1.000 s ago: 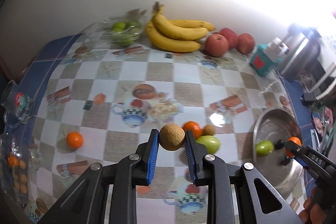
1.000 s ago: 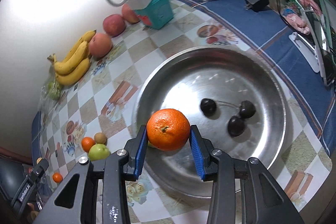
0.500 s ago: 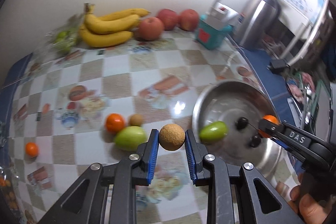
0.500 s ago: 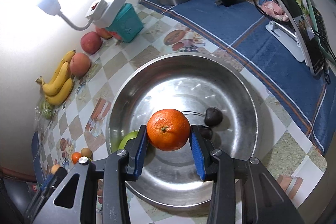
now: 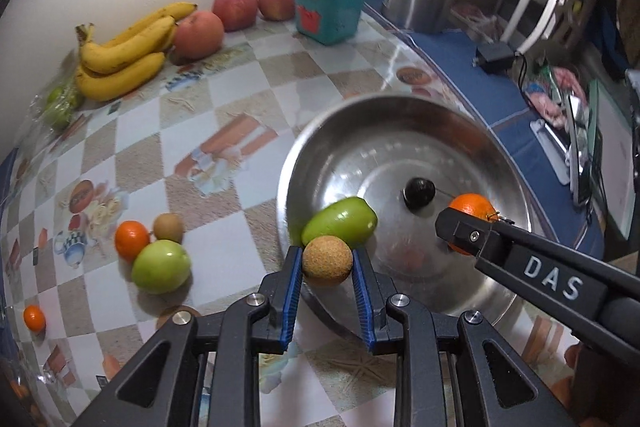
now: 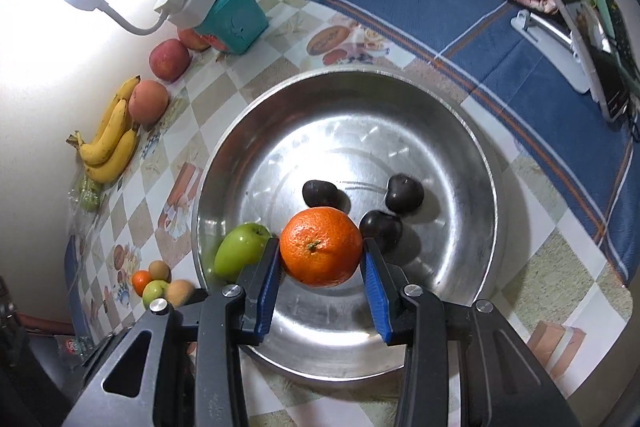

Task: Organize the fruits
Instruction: 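Carry the kiwi with the left tool while the right tool carries the orange over the bowl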

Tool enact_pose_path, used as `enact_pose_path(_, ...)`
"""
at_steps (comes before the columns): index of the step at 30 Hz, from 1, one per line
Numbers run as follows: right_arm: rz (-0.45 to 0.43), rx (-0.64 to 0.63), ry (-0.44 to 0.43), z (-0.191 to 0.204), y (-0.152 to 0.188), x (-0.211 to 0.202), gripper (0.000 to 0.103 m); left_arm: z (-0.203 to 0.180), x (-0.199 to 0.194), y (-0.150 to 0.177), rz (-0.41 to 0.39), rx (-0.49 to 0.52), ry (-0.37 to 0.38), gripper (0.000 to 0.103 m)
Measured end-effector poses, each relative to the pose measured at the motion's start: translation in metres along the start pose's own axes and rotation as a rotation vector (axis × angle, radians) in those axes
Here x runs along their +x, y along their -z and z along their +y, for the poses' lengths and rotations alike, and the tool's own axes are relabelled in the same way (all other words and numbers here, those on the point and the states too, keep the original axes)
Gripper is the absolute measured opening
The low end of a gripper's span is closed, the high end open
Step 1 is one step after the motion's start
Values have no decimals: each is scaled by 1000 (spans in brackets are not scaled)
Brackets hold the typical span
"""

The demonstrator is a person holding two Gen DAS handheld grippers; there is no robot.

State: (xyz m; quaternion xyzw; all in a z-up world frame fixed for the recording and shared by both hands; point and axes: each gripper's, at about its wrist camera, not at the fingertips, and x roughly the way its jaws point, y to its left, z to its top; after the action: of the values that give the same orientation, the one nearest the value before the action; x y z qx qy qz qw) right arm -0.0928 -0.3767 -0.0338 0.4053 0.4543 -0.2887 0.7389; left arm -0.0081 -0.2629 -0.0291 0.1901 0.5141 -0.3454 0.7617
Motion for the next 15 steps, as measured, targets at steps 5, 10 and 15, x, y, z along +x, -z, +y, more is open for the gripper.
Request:
enact_pose_path(5, 18, 8, -7, -4, 5, 2, 41, -11, 12, 2, 22, 41, -14, 27)
enact_pose_path(10, 49, 19, -15, -11, 10, 9, 41, -21, 21, 5, 30, 85, -22, 27)
enact_pose_path(15, 73, 25, -23, -14, 13, 15, 41, -27, 29, 6, 48, 109, -26, 27)
